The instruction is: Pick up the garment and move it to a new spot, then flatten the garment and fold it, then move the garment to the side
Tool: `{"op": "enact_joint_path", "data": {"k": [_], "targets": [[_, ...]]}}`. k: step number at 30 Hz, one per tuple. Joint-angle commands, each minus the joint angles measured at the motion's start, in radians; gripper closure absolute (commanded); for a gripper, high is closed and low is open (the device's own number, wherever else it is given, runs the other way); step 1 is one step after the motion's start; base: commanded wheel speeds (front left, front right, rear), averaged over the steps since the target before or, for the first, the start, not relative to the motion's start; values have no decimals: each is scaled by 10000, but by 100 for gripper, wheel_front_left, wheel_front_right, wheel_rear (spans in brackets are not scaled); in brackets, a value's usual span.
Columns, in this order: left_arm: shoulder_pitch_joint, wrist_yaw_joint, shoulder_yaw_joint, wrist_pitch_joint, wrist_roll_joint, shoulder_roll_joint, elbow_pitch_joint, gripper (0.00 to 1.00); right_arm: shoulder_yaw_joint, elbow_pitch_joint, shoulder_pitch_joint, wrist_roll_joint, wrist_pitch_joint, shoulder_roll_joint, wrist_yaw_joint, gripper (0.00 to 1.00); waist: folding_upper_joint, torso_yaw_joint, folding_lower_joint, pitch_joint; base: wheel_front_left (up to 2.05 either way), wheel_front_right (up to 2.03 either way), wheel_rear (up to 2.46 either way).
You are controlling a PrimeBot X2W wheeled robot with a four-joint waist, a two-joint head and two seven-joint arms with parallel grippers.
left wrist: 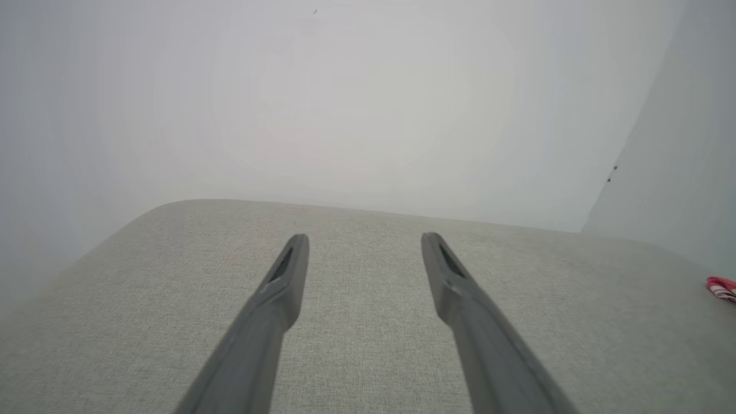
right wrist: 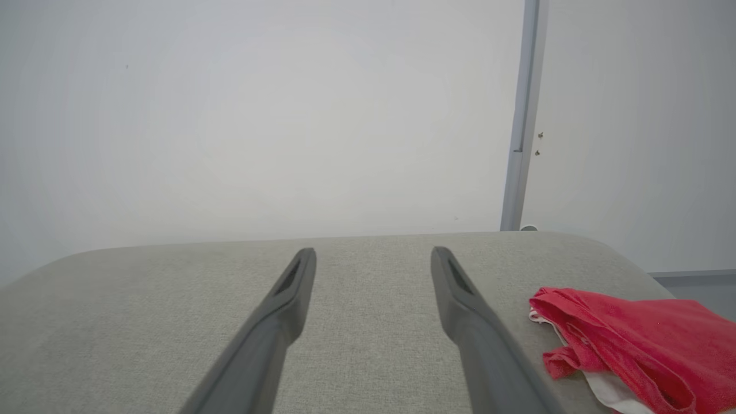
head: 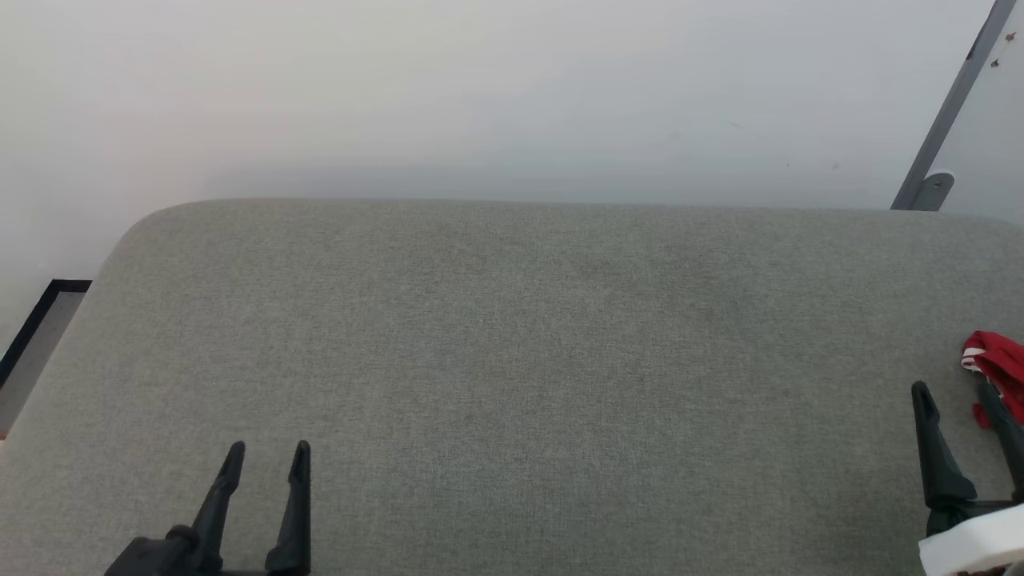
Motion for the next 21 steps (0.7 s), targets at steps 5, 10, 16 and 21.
{"op": "enact_joint_path", "data": {"k": [5,10,16,21], "targets": [[306,12,88,-47,56,-110,-219,0,-242,-503,350,-212,294,319,-1,0,-1,-34,0,-8,0,0,0],[362,12,111,-47,66,-95,-180,0,-239,-684,397,-288,451,435,-1,0,-1,-57,0,-8,0,0,0],[246,12,147,-47,81,-87,-139,0,-238,-829,369,-303,565,490,-1,0,-1,-41,0,-4,0,0,0],[260,12,140,-47,54,-81,-114,0,-206,-856,414,-283,595,547,-1,0,-1,-19,0,-15,0,0,0]]}}
